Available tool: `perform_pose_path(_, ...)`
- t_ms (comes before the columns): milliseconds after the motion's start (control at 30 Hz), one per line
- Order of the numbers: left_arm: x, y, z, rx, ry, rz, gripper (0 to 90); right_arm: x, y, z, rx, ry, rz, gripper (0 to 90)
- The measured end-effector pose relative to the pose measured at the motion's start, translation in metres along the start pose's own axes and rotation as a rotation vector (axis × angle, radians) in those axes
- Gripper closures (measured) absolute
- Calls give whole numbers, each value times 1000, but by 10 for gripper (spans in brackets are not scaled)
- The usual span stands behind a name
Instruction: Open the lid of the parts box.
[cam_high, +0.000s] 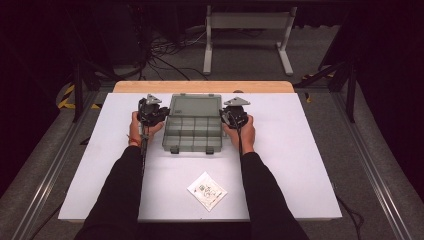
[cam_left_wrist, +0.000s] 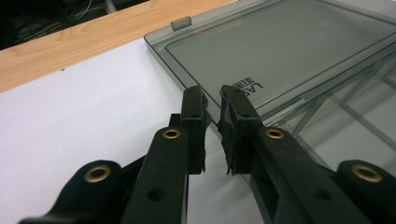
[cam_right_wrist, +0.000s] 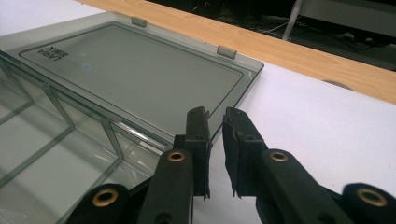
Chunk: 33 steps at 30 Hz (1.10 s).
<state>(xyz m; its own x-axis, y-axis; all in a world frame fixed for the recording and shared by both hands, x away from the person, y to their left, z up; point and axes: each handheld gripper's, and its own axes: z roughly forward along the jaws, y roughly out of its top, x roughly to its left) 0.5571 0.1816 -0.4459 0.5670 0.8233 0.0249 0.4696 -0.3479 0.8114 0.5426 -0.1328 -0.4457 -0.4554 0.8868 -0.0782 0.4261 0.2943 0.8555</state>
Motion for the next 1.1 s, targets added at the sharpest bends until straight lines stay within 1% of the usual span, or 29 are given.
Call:
perform_pose_path(33, 0, 0, 0, 1, -2, -4, 802, 1, 1, 0, 4, -4, -12, 806)
perform_pose_path(167, -3, 2, -1, 13, 9, 17, 804, 3, 3, -1, 16, -10, -42, 801)
perform_pose_path(200, -3, 3, -1, 14, 14, 28, 803, 3, 4, -1, 17, -5, -42, 795)
perform_pose_path(233, -3, 4, -3, 14, 10, 27, 804, 2, 4, -2, 19, -5, -41, 785)
perform_pose_path(267, -3, 5, -4, 16, 6, 41, 810, 2, 4, -3, 15, 2, -30, 782)
perform_pose_path(300, -3, 5, -5, 19, 17, 54, 810, 0, 5, -4, 6, 14, -18, 778)
perform_pose_path(333, -4, 6, -6, 27, 20, 56, 810, -1, 5, -6, -1, 24, -8, 779)
perform_pose_path(367, -4, 7, -8, 22, 22, 66, 811, -1, 6, -8, -4, 26, -9, 778)
perform_pose_path(400, -4, 7, -10, 24, 14, 67, 812, -1, 7, -9, -7, 29, -13, 778)
perform_pose_path(467, -4, 8, -14, 20, 19, 83, 814, -2, 9, -12, -8, 24, -22, 779)
perform_pose_path(500, -6, 8, -16, 21, 14, 78, 814, -1, 9, -14, -8, 24, -28, 779)
perform_pose_path(567, -7, 9, -21, 9, 11, 93, 812, -1, 10, -18, -17, 25, -34, 784)
perform_pose_path(600, -8, 8, -24, -1, 3, 97, 812, -1, 10, -20, -18, 14, -48, 790)
perform_pose_path(633, -10, 8, -27, -7, 0, 105, 813, -1, 10, -22, -21, 16, -58, 793)
perform_pose_path(700, -15, 8, -33, -20, 7, 146, 812, -1, 8, -25, -22, 26, -58, 795)
perform_pose_path(767, -19, 9, -40, -25, 0, 182, 814, 0, 7, -30, -28, 29, -72, 798)
perform_pose_path(800, -20, 9, -43, -35, -2, 189, 813, 0, 7, -32, -28, 29, -79, 798)
perform_pose_path(833, -21, 9, -46, -44, -7, 194, 811, 0, 7, -35, -30, 34, -79, 798)
perform_pose_path(867, -23, 9, -50, -50, -17, 209, 810, 0, 7, -38, -40, 47, -69, 798)
perform_pose_path(900, -24, 9, -52, -54, -11, 218, 808, 1, 7, -41, -56, 65, -56, 799)
perform_pose_path(933, -25, 9, -55, -60, -12, 227, 809, 2, 7, -44, -60, 73, -55, 799)
perform_pose_path(1000, -26, 8, -61, -69, -31, 240, 802, 4, 6, -49, -72, 99, -67, 799)
perform_pose_path(1067, -27, 7, -65, -67, -29, 253, 797, 7, 6, -54, -68, 112, -88, 798)
perform_pose_path(1100, -27, 6, -67, -74, -33, 263, 794, 9, 6, -56, -64, 122, -93, 797)
